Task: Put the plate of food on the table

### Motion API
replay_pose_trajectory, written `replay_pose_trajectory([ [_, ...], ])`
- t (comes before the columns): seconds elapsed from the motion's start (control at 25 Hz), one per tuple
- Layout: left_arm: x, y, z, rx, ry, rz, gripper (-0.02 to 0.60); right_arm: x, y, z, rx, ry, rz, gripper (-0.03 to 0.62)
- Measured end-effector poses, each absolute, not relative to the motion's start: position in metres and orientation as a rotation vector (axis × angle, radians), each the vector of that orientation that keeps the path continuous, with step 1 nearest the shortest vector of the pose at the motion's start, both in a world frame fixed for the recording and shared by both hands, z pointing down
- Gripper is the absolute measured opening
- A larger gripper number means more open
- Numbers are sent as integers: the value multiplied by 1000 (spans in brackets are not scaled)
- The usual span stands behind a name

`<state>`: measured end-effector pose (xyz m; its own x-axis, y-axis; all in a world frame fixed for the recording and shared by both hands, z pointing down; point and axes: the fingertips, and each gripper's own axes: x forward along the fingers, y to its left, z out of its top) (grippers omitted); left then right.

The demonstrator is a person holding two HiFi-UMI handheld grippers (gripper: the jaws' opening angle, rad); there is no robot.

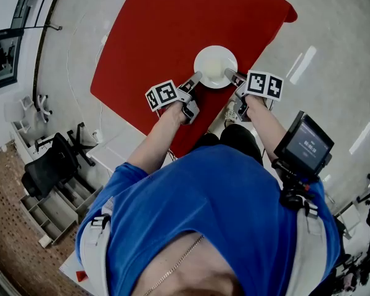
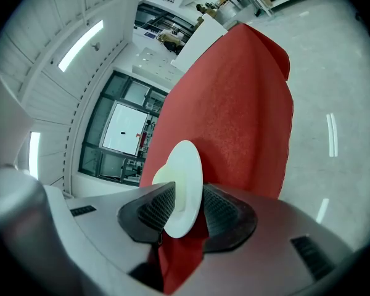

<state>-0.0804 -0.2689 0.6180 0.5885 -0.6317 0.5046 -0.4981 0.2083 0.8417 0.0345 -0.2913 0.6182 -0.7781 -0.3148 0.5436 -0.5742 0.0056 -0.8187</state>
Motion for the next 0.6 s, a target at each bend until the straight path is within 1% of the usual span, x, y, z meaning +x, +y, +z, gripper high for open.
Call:
replay_pose_trajectory([
  [0.08,-82,-269,618,1445,-1041,-102,91,33,-291,617,927,-2081,1822,118],
  [0.24,-84,-270,617,1456,-1057,-91,91,30,-292,613,902,-2110,1712,158],
  [0.48,-83,-270,621,1453,-1062,-98,92,31,-291,616,872,-2145,1404,217],
  [0.6,-84,-272,620,1454,-1062,-107,92,32,-292,616,867,-2148,1358,222],
])
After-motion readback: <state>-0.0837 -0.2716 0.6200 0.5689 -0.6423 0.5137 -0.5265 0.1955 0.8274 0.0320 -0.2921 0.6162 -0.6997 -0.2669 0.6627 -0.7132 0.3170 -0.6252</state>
